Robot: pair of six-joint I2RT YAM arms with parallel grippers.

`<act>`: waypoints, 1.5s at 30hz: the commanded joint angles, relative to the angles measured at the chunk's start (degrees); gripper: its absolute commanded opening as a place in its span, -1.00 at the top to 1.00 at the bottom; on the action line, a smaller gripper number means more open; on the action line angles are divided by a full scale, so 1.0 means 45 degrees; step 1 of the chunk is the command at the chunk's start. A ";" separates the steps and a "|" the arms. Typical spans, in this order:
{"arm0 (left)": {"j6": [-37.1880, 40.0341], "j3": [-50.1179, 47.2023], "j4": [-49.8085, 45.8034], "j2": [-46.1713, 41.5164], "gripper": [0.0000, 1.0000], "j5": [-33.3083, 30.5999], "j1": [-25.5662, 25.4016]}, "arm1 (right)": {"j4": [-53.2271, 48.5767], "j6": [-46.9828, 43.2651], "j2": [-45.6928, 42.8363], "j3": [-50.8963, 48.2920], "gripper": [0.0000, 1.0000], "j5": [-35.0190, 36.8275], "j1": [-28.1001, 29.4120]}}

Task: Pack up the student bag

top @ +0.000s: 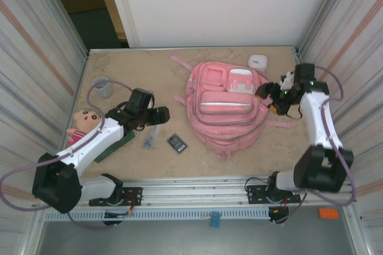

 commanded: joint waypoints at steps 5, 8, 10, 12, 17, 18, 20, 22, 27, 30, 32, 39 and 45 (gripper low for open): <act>-0.0766 0.2869 -0.3149 0.1291 -0.63 0.0154 0.1040 | 0.1501 -0.0424 0.4021 0.1421 -0.42 0.0619 0.0437; -0.0880 0.2677 -0.3370 0.1126 -0.68 0.0072 0.1035 | 0.2164 -0.1378 0.4833 0.1236 -0.40 0.0551 0.1004; -0.0743 0.2046 -0.3085 0.0809 -0.70 -0.0333 0.1059 | 0.3046 -0.2266 0.5306 0.1058 -0.39 0.0309 0.1513; -0.0627 0.1157 -0.2434 0.0279 -0.71 -0.0628 0.1093 | 0.3774 -0.2836 0.5734 0.1051 -0.39 0.0117 0.2014; -0.2683 0.0029 -0.2845 -0.1344 -0.71 -0.0525 0.1448 | 0.3781 -0.3122 0.6392 0.2157 -0.40 -0.0254 0.2725; -0.2975 -0.0209 -0.2843 -0.1666 -0.71 -0.0675 0.1465 | 0.4018 -0.3042 0.6444 0.2237 -0.40 -0.0271 0.2700; -0.3918 -0.0693 -0.3038 -0.2442 -0.70 -0.1414 0.1561 | 0.4569 -0.2813 0.6350 0.2373 -0.43 -0.0251 0.2652; -0.4767 -0.1091 -0.3272 -0.3149 -0.70 -0.1844 0.1763 | 0.4581 -0.2772 0.5902 0.2579 -0.46 -0.0171 0.2667; -0.7747 -0.1325 -0.4802 -0.4465 -0.69 -0.2068 0.2897 | 0.4590 -0.2108 0.3522 0.1932 -0.56 0.0956 0.2667; -0.9094 -0.1087 -0.5741 -0.4503 -0.71 -0.1726 0.3595 | 0.4484 -0.1346 0.2333 0.1343 -0.61 0.1454 0.2668; -0.9957 -0.0761 -0.6392 -0.4258 -0.74 -0.1648 0.3884 | 0.4366 -0.0807 0.1704 0.1028 -0.62 0.1546 0.2737; -1.3214 0.0628 -0.8866 -0.2291 -0.75 -0.1824 0.4271 | 0.4501 -0.0005 0.0175 -0.0120 -0.65 0.1971 0.3699; -1.5049 -0.0548 -0.7521 -0.1395 -0.97 -0.0548 0.5015 | 0.4775 0.0600 -0.0134 -0.0564 -0.65 0.2089 0.4371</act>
